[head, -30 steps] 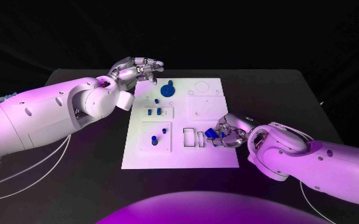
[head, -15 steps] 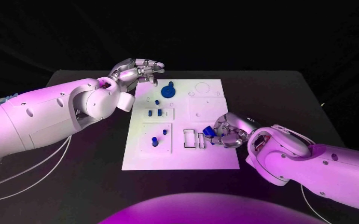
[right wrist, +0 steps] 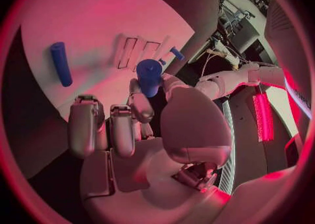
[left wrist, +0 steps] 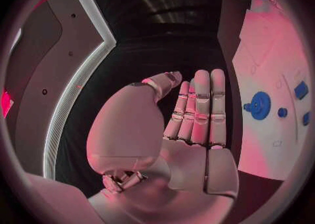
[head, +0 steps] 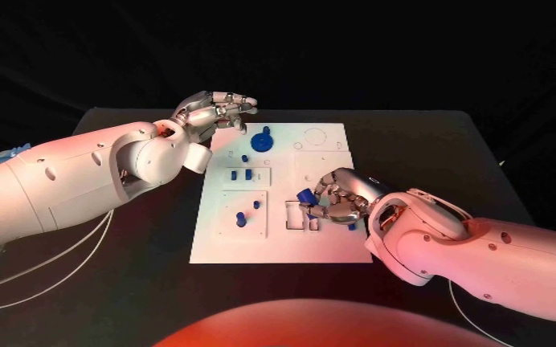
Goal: Assemble the parts on the task board
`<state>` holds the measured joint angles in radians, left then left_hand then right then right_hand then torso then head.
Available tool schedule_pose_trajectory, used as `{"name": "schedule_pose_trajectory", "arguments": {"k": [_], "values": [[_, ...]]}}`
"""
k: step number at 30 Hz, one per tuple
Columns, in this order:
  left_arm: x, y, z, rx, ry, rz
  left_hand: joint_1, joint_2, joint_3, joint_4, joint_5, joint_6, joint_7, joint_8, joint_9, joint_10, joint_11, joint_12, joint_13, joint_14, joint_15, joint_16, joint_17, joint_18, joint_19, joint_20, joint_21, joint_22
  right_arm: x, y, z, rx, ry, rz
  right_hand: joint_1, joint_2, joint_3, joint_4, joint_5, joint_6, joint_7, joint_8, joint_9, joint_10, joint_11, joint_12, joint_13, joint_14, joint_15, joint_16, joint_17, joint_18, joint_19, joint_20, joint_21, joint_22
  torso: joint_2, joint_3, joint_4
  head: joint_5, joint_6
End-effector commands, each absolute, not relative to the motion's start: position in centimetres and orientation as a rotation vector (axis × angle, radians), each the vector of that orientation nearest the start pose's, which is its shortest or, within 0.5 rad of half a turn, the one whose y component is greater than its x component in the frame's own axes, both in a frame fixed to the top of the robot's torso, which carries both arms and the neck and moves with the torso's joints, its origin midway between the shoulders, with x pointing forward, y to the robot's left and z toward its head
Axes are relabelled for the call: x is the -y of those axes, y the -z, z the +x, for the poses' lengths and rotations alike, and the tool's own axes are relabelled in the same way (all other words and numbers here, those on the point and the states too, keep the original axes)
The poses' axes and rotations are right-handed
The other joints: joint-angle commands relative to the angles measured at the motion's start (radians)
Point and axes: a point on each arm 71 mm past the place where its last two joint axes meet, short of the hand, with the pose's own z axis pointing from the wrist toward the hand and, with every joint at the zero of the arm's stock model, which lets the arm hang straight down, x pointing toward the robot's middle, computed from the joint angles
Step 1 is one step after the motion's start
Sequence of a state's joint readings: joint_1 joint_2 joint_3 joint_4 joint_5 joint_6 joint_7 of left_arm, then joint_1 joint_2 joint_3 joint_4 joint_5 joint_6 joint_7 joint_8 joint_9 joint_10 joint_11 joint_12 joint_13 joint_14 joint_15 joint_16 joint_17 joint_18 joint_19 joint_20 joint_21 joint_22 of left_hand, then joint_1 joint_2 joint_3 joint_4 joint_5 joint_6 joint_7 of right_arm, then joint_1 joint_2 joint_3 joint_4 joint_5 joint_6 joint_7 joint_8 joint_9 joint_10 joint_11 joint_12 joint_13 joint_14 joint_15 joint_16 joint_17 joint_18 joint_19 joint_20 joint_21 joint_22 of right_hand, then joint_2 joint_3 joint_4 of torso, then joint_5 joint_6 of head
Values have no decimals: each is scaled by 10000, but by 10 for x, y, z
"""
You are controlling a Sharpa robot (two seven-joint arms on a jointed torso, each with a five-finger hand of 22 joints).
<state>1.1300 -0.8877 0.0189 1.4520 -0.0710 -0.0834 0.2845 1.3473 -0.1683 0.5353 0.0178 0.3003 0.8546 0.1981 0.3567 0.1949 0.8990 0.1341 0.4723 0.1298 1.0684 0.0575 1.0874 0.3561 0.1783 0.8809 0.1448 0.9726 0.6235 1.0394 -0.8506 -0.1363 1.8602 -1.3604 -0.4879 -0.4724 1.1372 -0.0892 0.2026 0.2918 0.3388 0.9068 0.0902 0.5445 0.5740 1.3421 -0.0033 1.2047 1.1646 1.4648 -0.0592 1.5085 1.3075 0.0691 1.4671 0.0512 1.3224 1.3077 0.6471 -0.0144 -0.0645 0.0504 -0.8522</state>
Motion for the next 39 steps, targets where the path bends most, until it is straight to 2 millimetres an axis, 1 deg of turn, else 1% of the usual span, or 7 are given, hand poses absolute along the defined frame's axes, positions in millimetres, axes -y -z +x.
{"name": "schedule_pose_trajectory", "arguments": {"k": [1,9,13,25,31,36,39], "values": [[-238,200,490,-15931,16113,-11079,-107,-14,-24,61,31,-57,-3,56,12,-82,12,59,-12,-52,-4,-51,-16,59,29,71,-65,-10,129,258,369,-19829,-7222,1380,-159,36,-61,21,36,275,-213,15,222,89,-12,50,34,716,-82,69,698,-191,130,-82,49,1860,8,1,-10,26,-14],[-237,200,490,-15969,16128,-11080,-107,-14,-24,61,31,-57,-3,56,12,-82,12,59,-12,-52,-4,-51,-16,59,29,71,-65,-10,119,266,372,-20470,-7143,1055,-744,251,-220,25,34,315,-231,-15,303,125,-24,39,126,711,-92,65,681,-182,114,-92,-10,1864,11,8,-4,40,-30],[-237,200,490,-15983,16132,-11082,-107,-14,-24,61,31,-57,-3,56,12,-82,12,59,-12,-52,-4,-51,-16,59,29,71,-65,-10,117,269,374,-20645,-7041,957,-1222,369,-484,25,-575,360,-259,-6,415,180,-45,52,243,709,-109,64,677,-183,120,-106,-17,1883,6,8,-20,53,-43],[-237,200,490,-16003,16125,-11085,-107,-14,-24,61,31,-57,-3,56,12,-82,12,59,-12,-52,-4,-51,-16,59,29,71,-65,-10,116,274,378,-20775,-6726,730,-1445,428,-728,23,-1011,366,-268,5,518,200,-52,37,322,698,-115,46,626,-171,100,-112,-89,1881,14,14,-17,98,-72],[-237,200,489,-16004,16111,-11090,-107,-14,-24,61,31,-57,-3,56,12,-82,12,59,-12,-52,-4,-51,-16,59,29,71,-65,-10,117,275,380,-20720,-6627,681,-1659,377,-1114,29,-1493,346,-263,11,626,180,-44,-40,346,693,-112,36,600,-163,87,-109,-150,1883,13,12,-17,105,-83],[-238,200,489,-16003,16100,-11095,-140,3,-28,98,35,-74,-10,74,18,-106,10,70,-25,-54,-3,-41,-20,61,37,77,-100,-34,118,275,382,-20555,-6474,688,-2178,487,-1824,41,-2390,307,-242,10,760,133,-31,-178,342,680,-94,9,532,-147,64,-95,-257,1877,11,13,-17,91,-72],[-238,200,489,-16003,16092,-11098,-140,3,-28,98,35,-74,-10,74,18,-106,10,70,-25,-54,-3,-41,-20,61,37,77,-100,-34,119,274,382,-20454,-6456,712,-2428,568,-2288,38,-2674,243,-220,-19,817,14,-8,-407,196,685,-78,14,562,-129,32,-81,-370,1857,12,14,-18,88,-65]]}}
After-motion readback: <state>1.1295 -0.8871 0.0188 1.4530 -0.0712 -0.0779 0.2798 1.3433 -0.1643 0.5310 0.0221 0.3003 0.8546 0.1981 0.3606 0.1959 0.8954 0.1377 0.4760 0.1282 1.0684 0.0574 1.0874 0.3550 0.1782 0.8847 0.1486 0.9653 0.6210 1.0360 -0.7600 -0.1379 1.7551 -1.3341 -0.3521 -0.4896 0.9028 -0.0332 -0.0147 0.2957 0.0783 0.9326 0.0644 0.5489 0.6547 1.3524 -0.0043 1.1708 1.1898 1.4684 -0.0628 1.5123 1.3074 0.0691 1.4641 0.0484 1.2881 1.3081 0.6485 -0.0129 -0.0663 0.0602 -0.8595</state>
